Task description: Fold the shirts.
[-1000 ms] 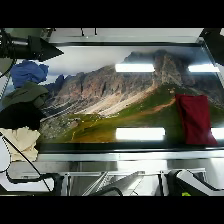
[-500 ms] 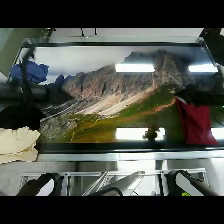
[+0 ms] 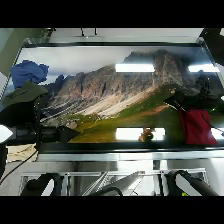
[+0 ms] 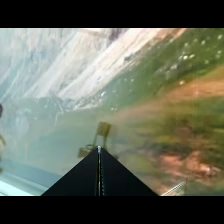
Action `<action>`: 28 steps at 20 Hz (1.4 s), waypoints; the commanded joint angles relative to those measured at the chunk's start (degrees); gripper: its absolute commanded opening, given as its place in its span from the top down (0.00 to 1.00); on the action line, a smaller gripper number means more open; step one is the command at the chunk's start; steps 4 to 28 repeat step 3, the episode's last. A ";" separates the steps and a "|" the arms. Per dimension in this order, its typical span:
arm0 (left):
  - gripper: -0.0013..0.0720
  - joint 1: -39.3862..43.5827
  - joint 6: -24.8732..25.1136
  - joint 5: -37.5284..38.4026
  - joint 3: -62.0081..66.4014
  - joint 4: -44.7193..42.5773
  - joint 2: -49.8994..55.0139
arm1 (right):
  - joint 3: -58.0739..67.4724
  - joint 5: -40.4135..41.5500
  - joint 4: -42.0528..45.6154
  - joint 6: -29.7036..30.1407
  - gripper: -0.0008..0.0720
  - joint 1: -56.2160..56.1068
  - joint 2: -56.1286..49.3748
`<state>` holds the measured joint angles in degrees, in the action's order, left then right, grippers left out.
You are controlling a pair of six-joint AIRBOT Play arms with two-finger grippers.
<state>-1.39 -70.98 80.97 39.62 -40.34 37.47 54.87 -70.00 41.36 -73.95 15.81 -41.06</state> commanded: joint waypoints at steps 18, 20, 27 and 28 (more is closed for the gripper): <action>0.96 0.02 -0.26 -0.59 -1.84 -0.13 -4.00 | -0.09 -0.13 -0.02 0.07 0.96 -0.20 -0.02; 0.96 0.02 -0.26 -0.59 -1.84 -0.13 -4.00 | -0.09 -0.13 -0.02 0.07 0.96 -0.20 -0.02; 0.96 0.02 -0.26 -0.59 -1.84 -0.13 -4.00 | -0.09 -0.13 -0.02 0.07 0.96 -0.20 -0.02; 0.96 0.02 -0.26 -0.59 -1.84 -0.13 -4.00 | -0.09 -0.13 -0.02 0.07 0.96 -0.20 -0.02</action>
